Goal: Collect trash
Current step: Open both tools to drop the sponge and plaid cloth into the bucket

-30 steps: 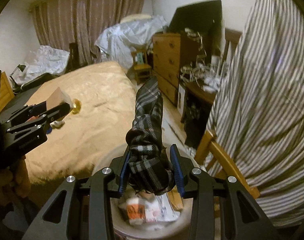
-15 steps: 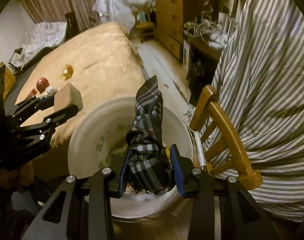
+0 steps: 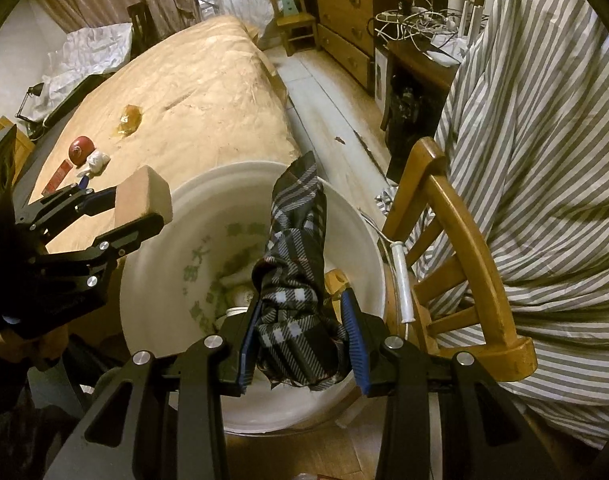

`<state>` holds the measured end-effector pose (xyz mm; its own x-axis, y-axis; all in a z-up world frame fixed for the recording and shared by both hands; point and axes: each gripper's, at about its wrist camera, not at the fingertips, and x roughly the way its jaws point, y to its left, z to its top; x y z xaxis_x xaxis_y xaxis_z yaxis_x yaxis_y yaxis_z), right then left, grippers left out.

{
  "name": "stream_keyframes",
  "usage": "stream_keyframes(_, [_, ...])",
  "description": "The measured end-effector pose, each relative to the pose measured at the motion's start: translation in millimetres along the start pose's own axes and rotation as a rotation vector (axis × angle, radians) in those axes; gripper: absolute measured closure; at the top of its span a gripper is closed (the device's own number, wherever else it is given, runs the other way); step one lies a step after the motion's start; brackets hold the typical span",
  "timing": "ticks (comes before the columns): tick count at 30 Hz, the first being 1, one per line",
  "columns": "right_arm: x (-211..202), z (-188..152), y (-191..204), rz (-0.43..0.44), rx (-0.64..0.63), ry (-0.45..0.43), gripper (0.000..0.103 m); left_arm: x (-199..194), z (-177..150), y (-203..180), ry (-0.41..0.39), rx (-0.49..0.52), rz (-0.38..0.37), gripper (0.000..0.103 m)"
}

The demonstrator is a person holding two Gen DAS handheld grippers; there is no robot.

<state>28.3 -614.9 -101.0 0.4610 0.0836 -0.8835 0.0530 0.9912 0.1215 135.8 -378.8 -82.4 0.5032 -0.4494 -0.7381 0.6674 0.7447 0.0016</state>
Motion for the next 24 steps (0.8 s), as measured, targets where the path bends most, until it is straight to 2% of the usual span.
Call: stream_keyframes(24, [9.7,-0.3,0.6,0.015,0.004,0.001,0.064,1.1,0.9,0.7,-0.001,-0.002,0.009,0.052])
